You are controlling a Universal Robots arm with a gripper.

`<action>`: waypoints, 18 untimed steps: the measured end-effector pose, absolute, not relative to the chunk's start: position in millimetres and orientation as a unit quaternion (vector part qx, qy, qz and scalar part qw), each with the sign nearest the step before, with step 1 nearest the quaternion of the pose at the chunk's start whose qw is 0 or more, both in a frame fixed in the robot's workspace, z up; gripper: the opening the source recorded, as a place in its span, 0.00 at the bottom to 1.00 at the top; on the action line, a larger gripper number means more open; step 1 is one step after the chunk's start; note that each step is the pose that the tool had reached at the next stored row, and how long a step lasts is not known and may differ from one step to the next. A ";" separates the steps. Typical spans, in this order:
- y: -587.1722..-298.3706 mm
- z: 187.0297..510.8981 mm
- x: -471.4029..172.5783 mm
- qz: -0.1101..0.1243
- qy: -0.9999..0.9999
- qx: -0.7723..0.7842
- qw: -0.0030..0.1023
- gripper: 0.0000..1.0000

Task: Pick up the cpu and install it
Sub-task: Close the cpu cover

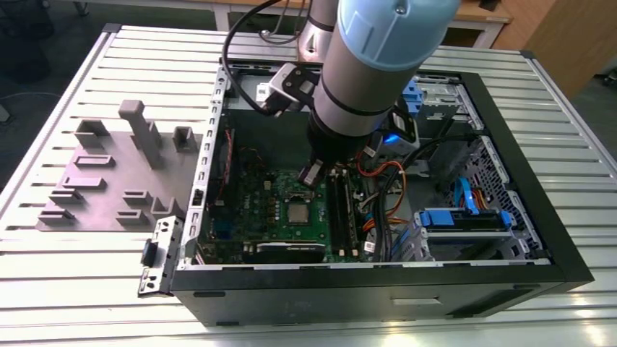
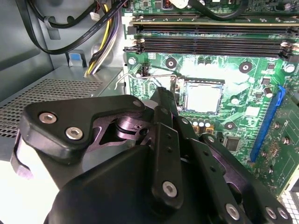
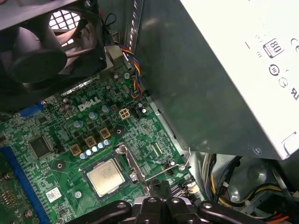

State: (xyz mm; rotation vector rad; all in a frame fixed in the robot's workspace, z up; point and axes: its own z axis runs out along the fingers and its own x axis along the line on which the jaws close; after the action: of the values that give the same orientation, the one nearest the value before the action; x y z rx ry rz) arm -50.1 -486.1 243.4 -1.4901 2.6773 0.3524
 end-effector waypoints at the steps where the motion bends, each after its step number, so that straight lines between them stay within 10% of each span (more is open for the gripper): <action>1: -486.4 243.4 -50.0 0.114 0.868 -0.483 0.029 0.11; 18: -492.4 243.4 -50.1 0.114 0.868 -0.483 0.029 0.11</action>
State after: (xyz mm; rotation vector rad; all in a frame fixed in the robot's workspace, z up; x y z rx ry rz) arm -50.1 -492.4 243.4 -1.4900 2.6773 0.3524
